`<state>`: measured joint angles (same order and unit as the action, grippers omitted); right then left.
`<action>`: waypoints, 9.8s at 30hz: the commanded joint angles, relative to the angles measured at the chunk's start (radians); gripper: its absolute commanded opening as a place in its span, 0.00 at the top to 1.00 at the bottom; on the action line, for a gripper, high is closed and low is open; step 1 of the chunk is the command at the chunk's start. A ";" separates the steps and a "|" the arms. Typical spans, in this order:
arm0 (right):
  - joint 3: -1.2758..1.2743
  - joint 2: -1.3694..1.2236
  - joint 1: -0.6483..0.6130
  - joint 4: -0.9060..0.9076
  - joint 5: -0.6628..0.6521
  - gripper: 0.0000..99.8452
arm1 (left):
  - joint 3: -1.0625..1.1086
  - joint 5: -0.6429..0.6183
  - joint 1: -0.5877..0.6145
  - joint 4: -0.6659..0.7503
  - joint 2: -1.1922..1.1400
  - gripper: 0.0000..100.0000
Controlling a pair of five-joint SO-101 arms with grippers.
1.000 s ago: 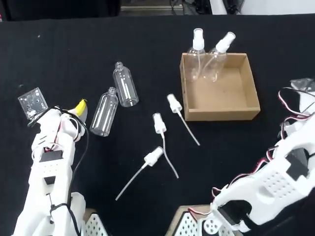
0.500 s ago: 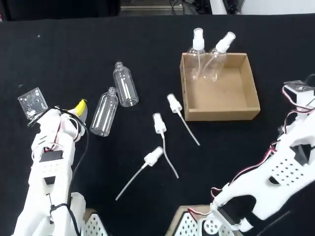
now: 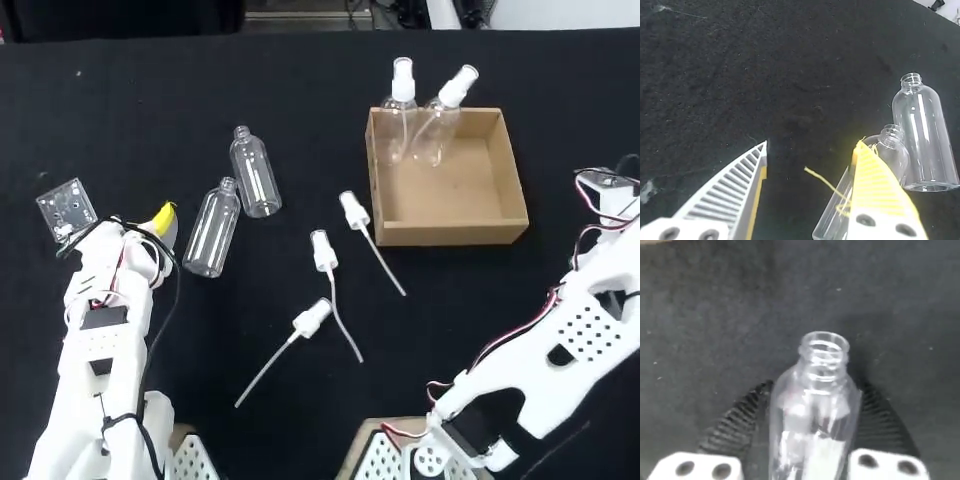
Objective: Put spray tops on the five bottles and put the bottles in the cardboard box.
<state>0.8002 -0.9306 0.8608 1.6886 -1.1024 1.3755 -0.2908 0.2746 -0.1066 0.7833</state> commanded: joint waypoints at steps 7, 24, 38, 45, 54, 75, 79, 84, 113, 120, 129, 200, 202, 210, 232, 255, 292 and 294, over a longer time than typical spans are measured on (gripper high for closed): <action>0.188 0.113 0.037 0.077 0.147 0.99 | -0.045 0.009 -0.019 0.021 0.018 0.74; -0.269 0.750 0.023 0.052 0.420 0.99 | -0.237 0.354 -0.315 -0.377 0.014 0.74; -1.041 1.308 0.003 -0.397 0.443 0.99 | -0.340 0.483 -0.782 -0.713 -0.005 0.73; -1.245 1.521 -0.058 -0.428 0.440 0.99 | -0.481 0.482 -0.848 -0.715 -0.293 0.73; -1.300 1.550 -0.080 -0.427 0.440 0.99 | -0.665 0.483 -0.932 -0.712 -0.644 0.73; -1.282 1.558 -0.203 -0.367 0.508 0.99 | -0.711 0.480 -0.854 -0.948 -0.459 0.97; -1.182 1.558 -0.272 -0.253 0.562 0.99 | -0.650 0.480 -0.739 -0.948 -0.287 0.97; -1.135 1.595 -0.462 -0.190 0.703 0.99 | -0.625 0.391 -0.582 -0.942 -0.058 0.97; -2.184 2.270 -1.183 -1.376 1.181 0.99 | -0.707 0.288 -0.535 -0.227 0.342 0.97; -2.258 2.379 -1.290 -1.402 1.181 0.99 | -0.711 0.166 -0.541 0.032 0.267 0.97; -2.298 2.417 -1.295 -1.398 1.097 0.99 | -0.700 0.086 -0.611 0.040 0.253 0.97; -2.396 2.417 -1.295 -1.401 1.092 0.99 | -0.323 0.213 -0.664 -0.152 0.503 0.75; -2.396 2.417 -1.295 -1.401 1.092 0.99 | -0.380 0.213 -0.659 -0.175 0.459 0.75; -2.393 2.417 -1.295 -1.402 1.092 0.99 | -0.639 0.221 -0.664 -0.226 0.091 0.75; -2.388 2.419 -1.290 -1.404 1.089 0.99 | -0.690 0.221 -0.576 -0.394 0.037 0.75; -2.393 2.419 -1.290 -1.402 1.089 0.99 | -0.613 0.322 -0.671 -0.344 0.041 0.75; -2.230 2.417 -0.941 -1.401 1.091 0.99 | 0.173 0.245 -0.343 0.160 0.453 0.79; -2.181 2.408 -0.848 -1.401 1.091 0.99 | 0.232 0.157 -0.341 0.212 0.453 0.82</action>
<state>-1.5014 1.4630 -0.1227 0.3184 -0.0069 1.5136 0.0054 -0.0844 -0.0453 1.2175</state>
